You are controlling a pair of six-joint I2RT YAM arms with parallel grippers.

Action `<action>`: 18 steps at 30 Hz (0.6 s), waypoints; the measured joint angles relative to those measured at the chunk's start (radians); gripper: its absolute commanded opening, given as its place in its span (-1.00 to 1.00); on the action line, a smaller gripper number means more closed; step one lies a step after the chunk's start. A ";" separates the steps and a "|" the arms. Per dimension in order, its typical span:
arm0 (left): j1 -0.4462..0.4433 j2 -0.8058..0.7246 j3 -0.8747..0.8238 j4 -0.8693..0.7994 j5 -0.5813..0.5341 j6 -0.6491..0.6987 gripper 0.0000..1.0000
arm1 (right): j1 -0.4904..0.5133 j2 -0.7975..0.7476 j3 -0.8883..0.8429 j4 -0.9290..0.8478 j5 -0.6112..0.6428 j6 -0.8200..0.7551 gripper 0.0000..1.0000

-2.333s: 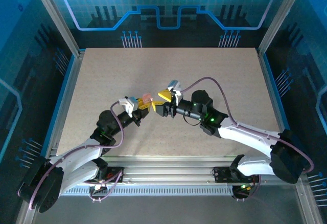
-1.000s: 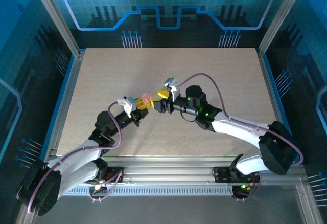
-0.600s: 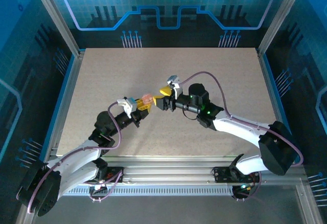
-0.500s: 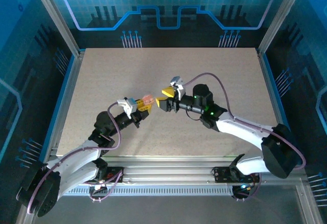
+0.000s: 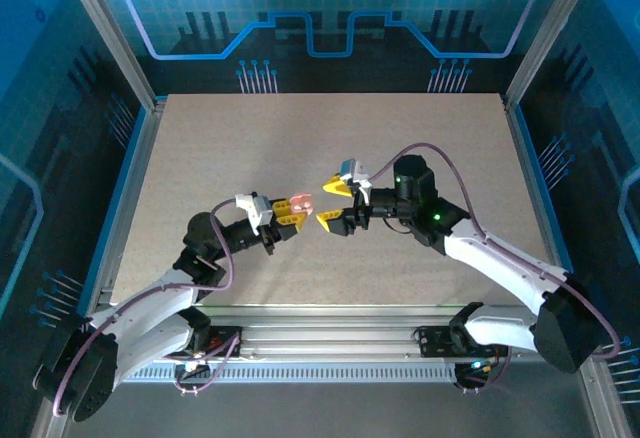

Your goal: Insert the wireless bluetooth earbuds into the charging case

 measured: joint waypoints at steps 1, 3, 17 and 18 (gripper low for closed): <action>0.000 0.001 0.003 0.000 0.009 0.000 -0.62 | 0.000 0.017 0.016 -0.011 -0.016 -0.007 0.46; 0.000 0.002 0.006 0.000 0.019 0.000 -0.62 | 0.000 0.048 0.046 -0.032 -0.040 -0.021 0.45; -0.001 -0.003 0.007 -0.002 0.025 0.001 -0.62 | 0.010 0.121 0.161 -0.140 -0.197 -0.134 0.17; -0.002 -0.004 0.007 -0.003 0.026 0.001 -0.62 | 0.010 0.114 0.160 -0.144 -0.198 -0.143 0.15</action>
